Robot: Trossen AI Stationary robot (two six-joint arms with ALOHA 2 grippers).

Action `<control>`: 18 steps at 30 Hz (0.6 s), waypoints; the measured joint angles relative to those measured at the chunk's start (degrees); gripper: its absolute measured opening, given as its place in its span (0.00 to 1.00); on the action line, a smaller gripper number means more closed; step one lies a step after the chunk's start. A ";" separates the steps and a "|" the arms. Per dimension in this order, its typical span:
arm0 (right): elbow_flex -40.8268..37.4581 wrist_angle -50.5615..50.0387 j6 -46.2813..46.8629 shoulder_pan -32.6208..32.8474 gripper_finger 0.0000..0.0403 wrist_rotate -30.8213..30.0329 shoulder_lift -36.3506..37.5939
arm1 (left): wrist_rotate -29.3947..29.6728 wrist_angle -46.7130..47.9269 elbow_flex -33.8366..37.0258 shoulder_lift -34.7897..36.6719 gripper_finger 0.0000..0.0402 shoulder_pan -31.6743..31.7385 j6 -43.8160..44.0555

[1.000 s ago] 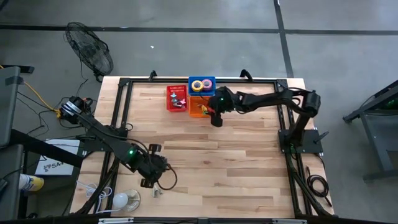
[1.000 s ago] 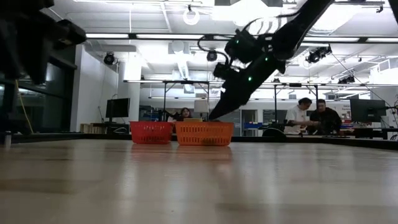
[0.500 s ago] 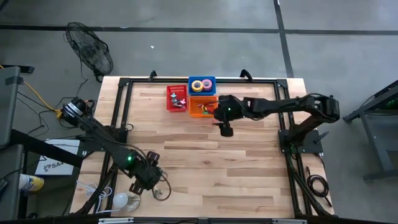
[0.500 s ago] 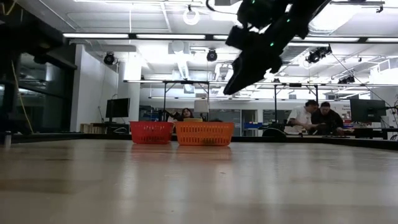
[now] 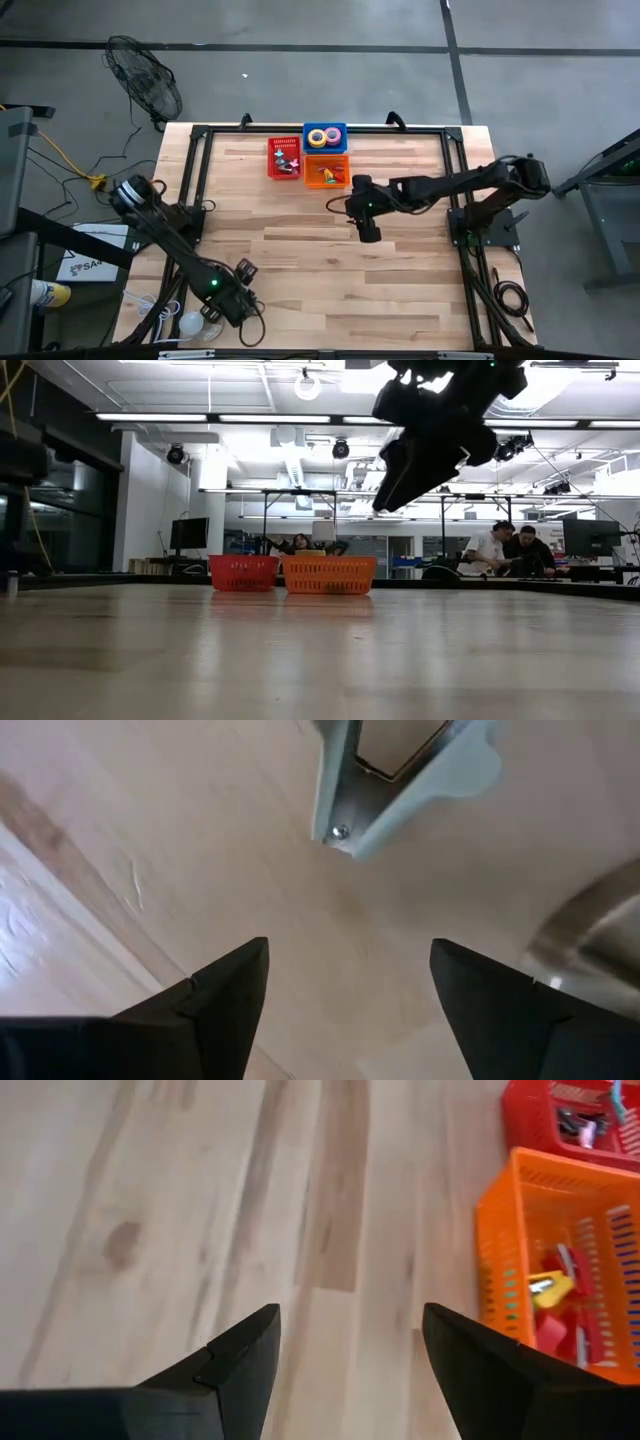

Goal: Pick and place Stapler, Stapler remover, tape
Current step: Put the white staple remover into the red bin

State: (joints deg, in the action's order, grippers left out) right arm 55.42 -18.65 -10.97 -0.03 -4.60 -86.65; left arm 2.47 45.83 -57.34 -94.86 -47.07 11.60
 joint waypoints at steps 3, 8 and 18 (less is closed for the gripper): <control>0.00 0.00 1.24 1.50 0.59 -0.90 0.00 | 0.41 -2.29 0.00 -1.28 0.67 0.17 -3.29; 0.00 -0.18 2.14 3.30 0.59 -1.49 0.00 | 1.17 -5.63 0.00 -2.27 0.60 0.20 -8.64; 0.00 -0.63 4.28 5.57 0.59 -1.49 0.00 | 1.54 -12.71 0.00 -2.26 0.56 0.20 -12.89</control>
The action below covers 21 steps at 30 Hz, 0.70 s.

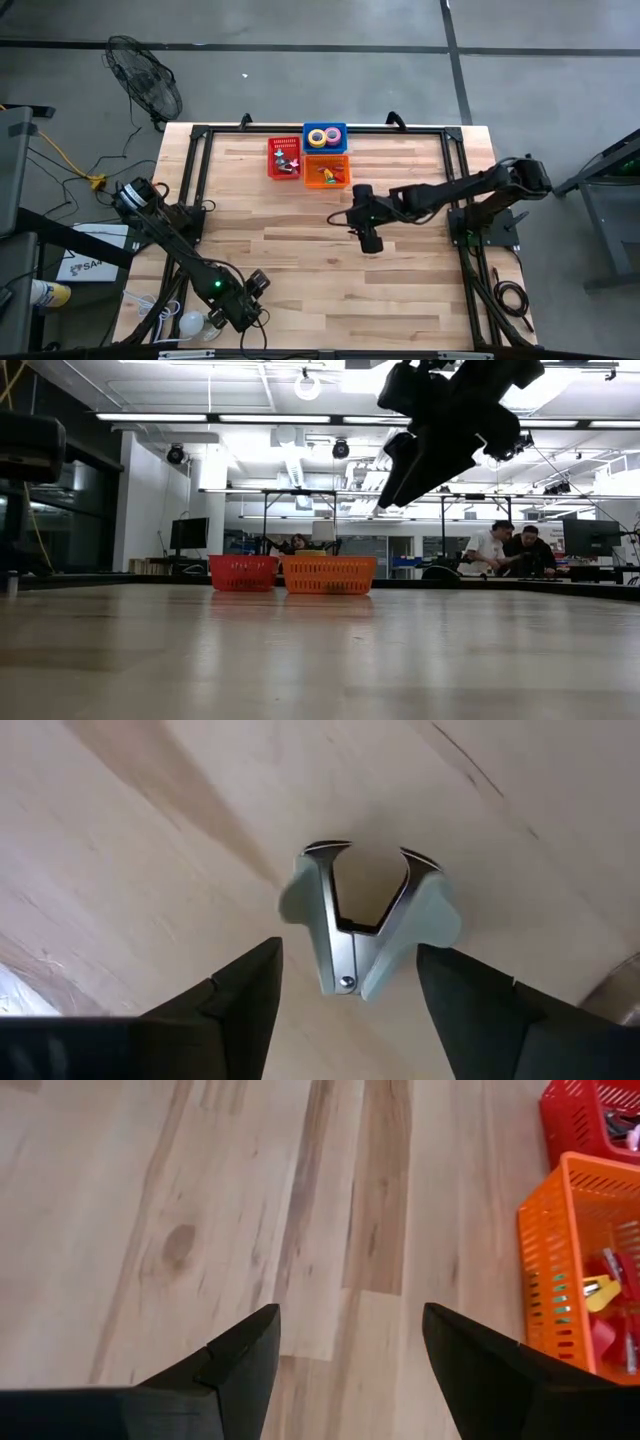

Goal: Pick and place Stapler, Stapler remover, tape
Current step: Put the white staple remover into the red bin

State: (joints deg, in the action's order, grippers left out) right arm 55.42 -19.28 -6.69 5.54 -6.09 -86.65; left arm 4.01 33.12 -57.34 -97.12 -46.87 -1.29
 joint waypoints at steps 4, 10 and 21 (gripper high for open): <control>0.00 -0.51 0.75 0.64 0.59 0.01 0.00 | -0.28 -0.74 0.00 0.00 0.56 0.00 -0.01; 0.00 -0.96 1.65 0.96 0.59 0.01 -0.02 | -0.04 -6.12 0.00 0.00 0.56 0.00 -3.00; 0.00 -1.93 2.45 1.00 0.59 0.26 -0.02 | -0.07 -7.05 -0.10 -3.70 0.56 0.02 -3.52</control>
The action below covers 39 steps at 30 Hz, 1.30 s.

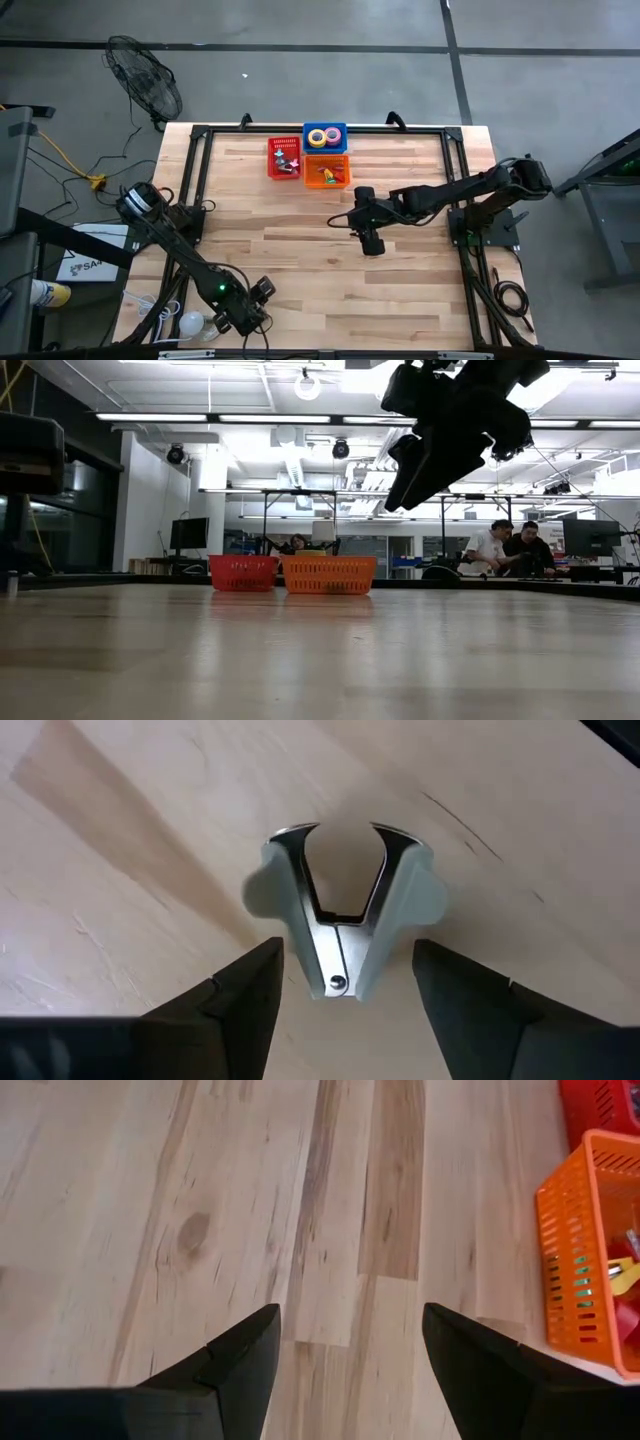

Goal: Pick and place Stapler, Stapler remover, tape
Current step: Put the white staple remover into the red bin

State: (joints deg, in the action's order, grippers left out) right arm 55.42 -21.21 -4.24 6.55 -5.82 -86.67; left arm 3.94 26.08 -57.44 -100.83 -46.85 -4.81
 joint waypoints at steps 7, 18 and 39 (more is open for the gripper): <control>0.00 -0.55 0.88 0.00 0.59 0.26 -0.02 | -0.04 -0.69 0.02 -0.12 0.56 0.02 -1.37; 0.00 -0.59 1.45 0.00 0.59 0.39 -0.02 | 1.32 -4.35 0.12 -0.27 0.56 0.41 -4.06; 0.00 -1.71 2.80 0.00 0.59 0.42 -0.04 | 4.07 -9.92 0.19 -0.43 0.44 1.20 -5.45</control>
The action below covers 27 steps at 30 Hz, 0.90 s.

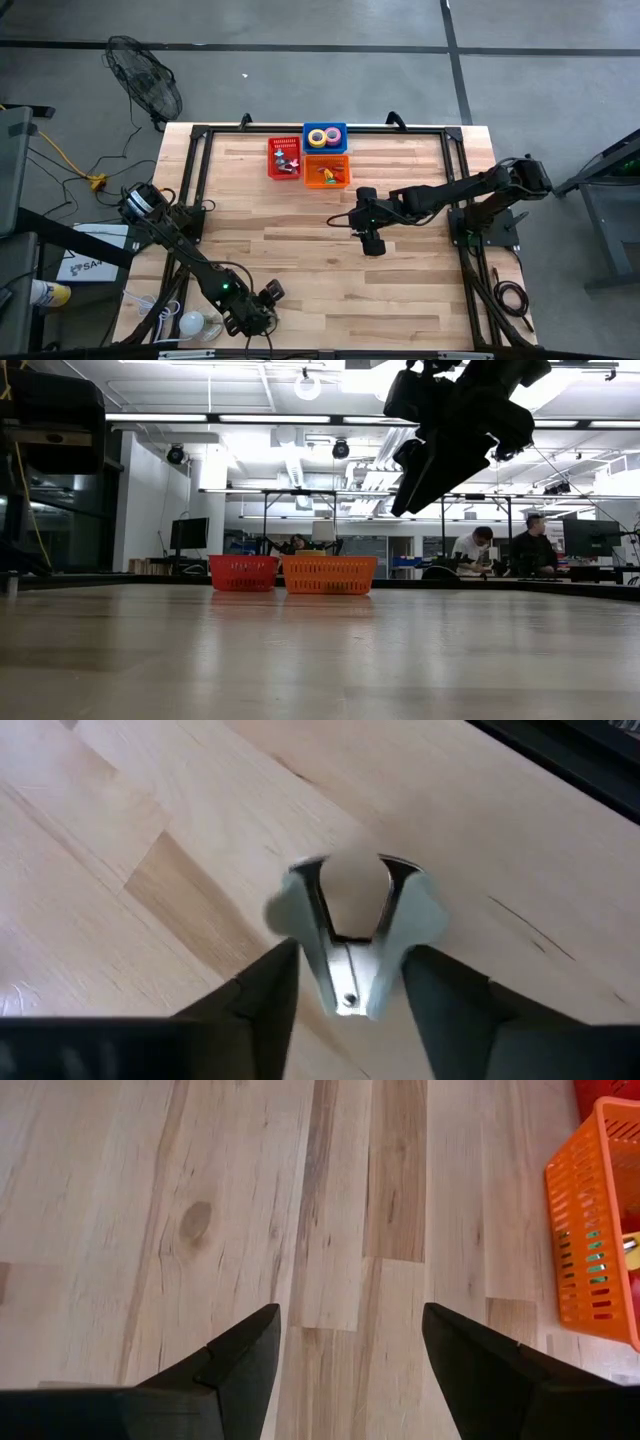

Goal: Pick and place Stapler, Stapler remover, tape
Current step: Put the white staple remover into the red bin

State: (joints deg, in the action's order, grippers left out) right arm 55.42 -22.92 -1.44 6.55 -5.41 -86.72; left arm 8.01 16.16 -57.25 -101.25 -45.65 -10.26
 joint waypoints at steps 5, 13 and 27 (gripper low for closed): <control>0.00 0.01 0.01 0.00 0.59 0.01 0.00 | 0.35 0.07 0.00 0.04 0.29 0.00 0.00; 0.00 0.01 0.79 0.00 0.59 0.03 0.00 | 1.02 -0.02 -0.07 0.10 0.17 0.00 0.00; 0.00 0.03 1.73 0.00 0.59 0.04 0.00 | 30.26 -0.15 -0.07 0.11 0.17 0.06 0.20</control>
State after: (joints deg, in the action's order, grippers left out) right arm 55.42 -22.90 0.29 6.54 -5.37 -86.72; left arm 38.27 16.01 -57.32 -101.14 -45.59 -10.07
